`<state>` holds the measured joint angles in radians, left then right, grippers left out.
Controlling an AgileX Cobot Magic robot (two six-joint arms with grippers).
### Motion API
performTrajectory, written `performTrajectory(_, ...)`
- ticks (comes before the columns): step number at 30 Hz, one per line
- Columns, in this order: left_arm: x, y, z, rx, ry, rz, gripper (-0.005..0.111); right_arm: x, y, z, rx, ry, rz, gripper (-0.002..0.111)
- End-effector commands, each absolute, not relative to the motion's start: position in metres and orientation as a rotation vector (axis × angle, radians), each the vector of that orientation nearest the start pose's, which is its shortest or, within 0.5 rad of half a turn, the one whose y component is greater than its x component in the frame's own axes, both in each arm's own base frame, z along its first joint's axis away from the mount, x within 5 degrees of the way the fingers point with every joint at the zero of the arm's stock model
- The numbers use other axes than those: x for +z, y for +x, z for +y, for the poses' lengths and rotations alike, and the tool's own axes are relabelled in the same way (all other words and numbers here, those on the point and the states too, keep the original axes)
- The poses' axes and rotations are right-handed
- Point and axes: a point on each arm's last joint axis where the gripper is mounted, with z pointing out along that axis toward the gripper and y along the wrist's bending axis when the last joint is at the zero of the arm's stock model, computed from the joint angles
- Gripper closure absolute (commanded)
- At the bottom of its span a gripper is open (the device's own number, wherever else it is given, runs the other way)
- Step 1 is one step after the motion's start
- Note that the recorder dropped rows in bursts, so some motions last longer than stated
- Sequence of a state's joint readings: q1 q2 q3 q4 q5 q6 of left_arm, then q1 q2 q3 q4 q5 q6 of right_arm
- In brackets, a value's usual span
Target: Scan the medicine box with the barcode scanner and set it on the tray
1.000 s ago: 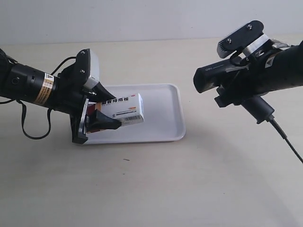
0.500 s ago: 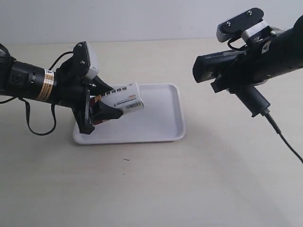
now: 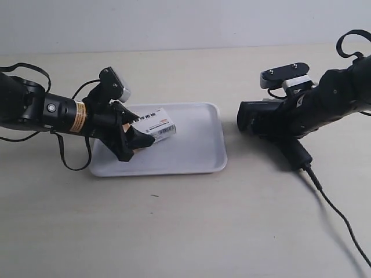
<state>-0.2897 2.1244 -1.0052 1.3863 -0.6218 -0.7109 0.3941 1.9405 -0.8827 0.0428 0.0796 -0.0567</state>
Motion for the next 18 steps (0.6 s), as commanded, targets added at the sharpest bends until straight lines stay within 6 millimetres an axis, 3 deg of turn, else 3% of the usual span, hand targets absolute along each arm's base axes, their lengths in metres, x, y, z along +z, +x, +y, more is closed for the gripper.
performTrajectory(1,0.069,0.346,-0.153,-0.531,1.283,2.006,0.060,0.096,0.317,0.133,0.144,-0.510,2.583,0.091)
performTrajectory(5,0.070,0.344,-0.154,-0.561,1.262,2.028,0.009,0.096,0.317,0.133,0.146,-0.502,2.582,0.059)
performTrajectory(6,0.071,0.344,-0.154,-0.562,1.263,2.029,0.002,0.097,0.317,0.133,0.155,-0.473,2.589,0.050)
performTrajectory(9,0.084,0.343,-0.154,-0.558,1.292,2.010,0.002,0.103,0.318,0.133,0.192,-0.355,2.596,0.025)
performTrajectory(11,0.099,0.342,-0.154,-0.564,1.279,2.013,0.002,0.114,0.318,0.134,0.196,-0.357,2.596,0.016)
performTrajectory(14,0.130,0.338,-0.152,-0.563,1.272,2.016,0.002,0.144,0.316,0.134,0.204,-0.368,2.592,0.014)
performTrajectory(18,0.191,0.327,-0.149,-0.578,1.128,1.992,0.006,0.204,0.306,0.130,0.237,-0.363,2.507,0.014)
